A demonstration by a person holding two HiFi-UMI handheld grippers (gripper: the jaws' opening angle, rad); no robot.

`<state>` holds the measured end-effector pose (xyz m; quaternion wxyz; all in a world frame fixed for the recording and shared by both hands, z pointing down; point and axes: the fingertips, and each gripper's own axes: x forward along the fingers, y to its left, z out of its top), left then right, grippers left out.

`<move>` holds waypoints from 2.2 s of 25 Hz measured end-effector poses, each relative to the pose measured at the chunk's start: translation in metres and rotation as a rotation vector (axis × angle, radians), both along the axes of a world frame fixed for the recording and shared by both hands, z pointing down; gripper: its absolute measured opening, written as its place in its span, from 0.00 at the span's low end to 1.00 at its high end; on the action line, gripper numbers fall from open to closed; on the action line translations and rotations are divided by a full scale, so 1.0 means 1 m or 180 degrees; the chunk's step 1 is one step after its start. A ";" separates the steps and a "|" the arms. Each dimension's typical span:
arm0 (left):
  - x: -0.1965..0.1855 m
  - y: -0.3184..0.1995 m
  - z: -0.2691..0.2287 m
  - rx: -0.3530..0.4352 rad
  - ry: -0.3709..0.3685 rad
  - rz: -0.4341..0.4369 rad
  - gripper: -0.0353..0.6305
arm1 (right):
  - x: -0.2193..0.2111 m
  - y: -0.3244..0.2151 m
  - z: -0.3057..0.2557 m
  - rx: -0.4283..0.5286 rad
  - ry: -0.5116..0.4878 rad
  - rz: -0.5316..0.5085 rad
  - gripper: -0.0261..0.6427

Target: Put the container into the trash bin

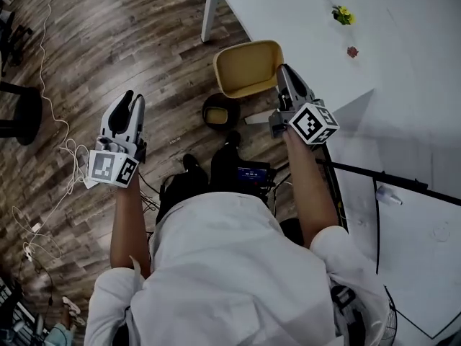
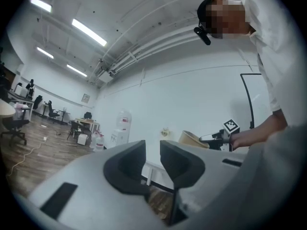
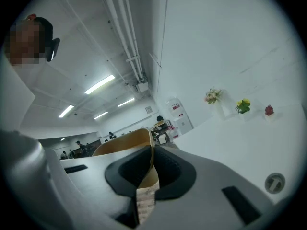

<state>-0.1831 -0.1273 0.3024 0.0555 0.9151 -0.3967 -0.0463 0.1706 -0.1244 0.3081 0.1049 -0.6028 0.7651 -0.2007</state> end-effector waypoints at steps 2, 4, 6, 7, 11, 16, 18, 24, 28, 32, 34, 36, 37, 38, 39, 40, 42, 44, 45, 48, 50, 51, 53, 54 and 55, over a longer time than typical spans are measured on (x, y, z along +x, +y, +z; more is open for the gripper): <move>0.007 0.002 0.022 -0.0111 -0.0017 0.0052 0.20 | -0.009 0.003 0.023 -0.0074 0.0016 -0.0078 0.11; 0.015 0.003 0.044 -0.0229 -0.0040 0.0104 0.20 | -0.016 0.003 0.048 -0.0146 0.0053 -0.0156 0.11; 0.025 0.004 0.066 -0.0339 -0.0075 0.0154 0.20 | -0.022 0.002 0.078 -0.0251 0.0139 -0.0249 0.11; 0.030 0.005 0.077 -0.0387 -0.0096 0.0181 0.20 | -0.023 0.000 0.095 -0.0315 0.0195 -0.0299 0.11; 0.048 -0.004 0.127 -0.0602 -0.0217 0.0252 0.20 | -0.027 -0.016 0.180 -0.0623 0.0345 -0.0455 0.11; 0.065 -0.018 0.216 -0.0893 -0.0302 0.0248 0.20 | -0.022 -0.037 0.312 -0.1000 0.0484 -0.0558 0.11; 0.072 -0.023 0.253 -0.1029 -0.0312 0.0259 0.20 | -0.019 -0.043 0.363 -0.1087 0.0572 -0.0603 0.11; 0.106 -0.029 0.345 -0.1357 -0.0294 0.0419 0.20 | -0.014 -0.049 0.485 -0.1283 0.0930 -0.0934 0.11; 0.126 -0.030 0.401 -0.1497 -0.0260 0.0535 0.20 | -0.018 -0.055 0.554 -0.1393 0.1127 -0.1237 0.11; 0.139 -0.021 0.451 -0.1695 -0.0232 0.0573 0.20 | -0.019 -0.043 0.618 -0.1536 0.1182 -0.1344 0.11; 0.146 -0.016 0.470 -0.1757 -0.0225 0.0609 0.20 | -0.013 -0.041 0.640 -0.1532 0.1245 -0.1317 0.11; 0.152 -0.010 0.486 -0.1807 -0.0232 0.0670 0.20 | -0.007 -0.042 0.657 -0.1494 0.1366 -0.1312 0.11; 0.153 -0.006 0.494 -0.1833 -0.0239 0.0700 0.20 | -0.005 -0.043 0.666 -0.1476 0.1449 -0.1342 0.11; 0.154 -0.003 0.501 -0.1858 -0.0247 0.0720 0.20 | -0.004 -0.044 0.675 -0.1460 0.1531 -0.1391 0.11; 0.154 -0.001 0.508 -0.1883 -0.0256 0.0732 0.20 | -0.003 -0.044 0.684 -0.1449 0.1604 -0.1450 0.11; 0.153 0.002 0.515 -0.1908 -0.0266 0.0737 0.20 | -0.003 -0.045 0.692 -0.1444 0.1668 -0.1508 0.11; 0.151 0.006 0.527 -0.1955 -0.0285 0.0739 0.20 | -0.002 -0.047 0.708 -0.1453 0.1750 -0.1578 0.11; 0.148 0.008 0.535 -0.1988 -0.0296 0.0729 0.20 | 0.000 -0.051 0.720 -0.1479 0.1743 -0.1561 0.11; 0.146 0.009 0.539 -0.2003 -0.0296 0.0719 0.20 | 0.001 -0.053 0.725 -0.1495 0.1731 -0.1549 0.11; 0.146 0.011 0.546 -0.2032 -0.0284 0.0712 0.20 | -0.001 -0.052 0.740 -0.1538 0.1731 -0.1568 0.11; 0.146 0.013 0.549 -0.2045 -0.0280 0.0716 0.20 | -0.002 -0.050 0.748 -0.1558 0.1716 -0.1573 0.11; 0.147 0.013 0.551 -0.2049 -0.0280 0.0717 0.20 | -0.002 -0.049 0.753 -0.1575 0.1714 -0.1579 0.11; 0.147 0.011 0.553 -0.2046 -0.0282 0.0714 0.20 | -0.001 -0.048 0.761 -0.1613 0.1703 -0.1567 0.11; 0.145 0.010 0.555 -0.2040 -0.0286 0.0706 0.20 | 0.000 -0.049 0.763 -0.1623 0.1690 -0.1544 0.11; 0.143 0.008 0.556 -0.2036 -0.0288 0.0690 0.20 | 0.000 -0.051 0.766 -0.1627 0.1676 -0.1525 0.11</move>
